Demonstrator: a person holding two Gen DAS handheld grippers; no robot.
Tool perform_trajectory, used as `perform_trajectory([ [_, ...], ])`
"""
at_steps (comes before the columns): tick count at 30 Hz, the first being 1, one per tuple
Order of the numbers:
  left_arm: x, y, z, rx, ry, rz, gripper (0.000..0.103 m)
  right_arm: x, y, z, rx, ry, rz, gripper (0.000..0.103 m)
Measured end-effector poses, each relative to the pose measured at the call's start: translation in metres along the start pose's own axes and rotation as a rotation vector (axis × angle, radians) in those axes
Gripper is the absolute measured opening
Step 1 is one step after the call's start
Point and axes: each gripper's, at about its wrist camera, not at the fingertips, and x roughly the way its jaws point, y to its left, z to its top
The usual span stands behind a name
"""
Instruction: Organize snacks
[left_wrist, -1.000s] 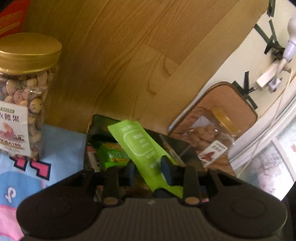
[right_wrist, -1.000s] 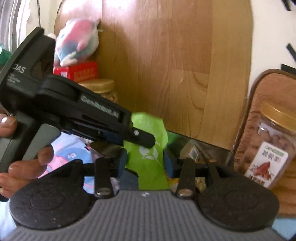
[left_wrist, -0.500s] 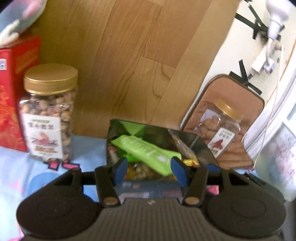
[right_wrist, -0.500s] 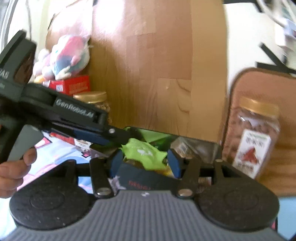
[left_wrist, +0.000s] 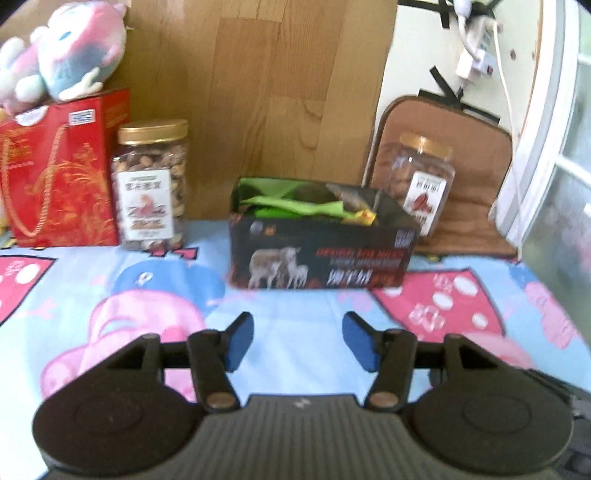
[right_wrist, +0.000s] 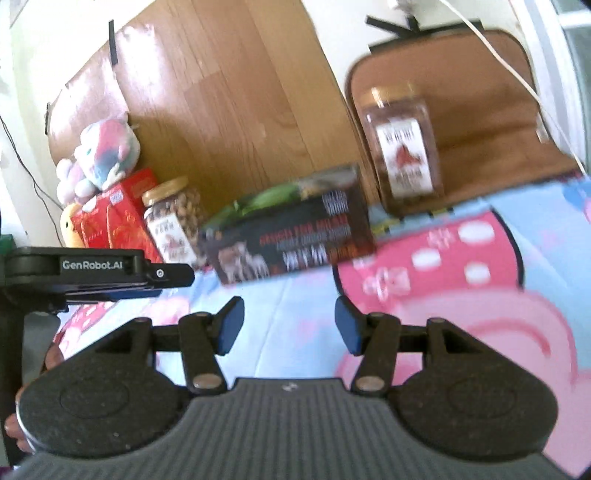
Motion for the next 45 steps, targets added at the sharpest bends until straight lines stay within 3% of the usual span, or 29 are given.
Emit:
perform_trajectory([
  [4,-0.01,-0.006,-0.018,0.018,-0.002,0.046,0.065,-0.011,0.003,-0.015,-0.003,0.017,-0.024,0.057],
  [6,-0.013,-0.01,-0.025,0.03,-0.006,0.07,0.081,-0.016,0.004,-0.019,0.001,0.026,-0.026,0.057],
  [8,-0.018,-0.014,-0.032,0.046,-0.02,0.089,0.088,-0.02,0.006,-0.023,0.002,0.031,-0.029,0.057],
  [13,-0.027,-0.022,-0.043,0.076,-0.028,0.117,0.091,-0.032,0.011,-0.028,0.003,0.022,-0.027,0.058],
  [18,-0.037,-0.024,-0.047,0.08,-0.05,0.132,0.103,-0.04,0.014,-0.029,0.001,0.013,-0.017,0.06],
  [28,-0.046,-0.023,-0.051,0.038,0.026,0.134,0.103,-0.056,0.02,-0.031,0.038,0.01,-0.004,0.065],
  [45,-0.065,-0.027,-0.059,0.043,-0.012,0.189,0.103,-0.078,0.023,-0.034,0.069,-0.023,-0.02,0.071],
])
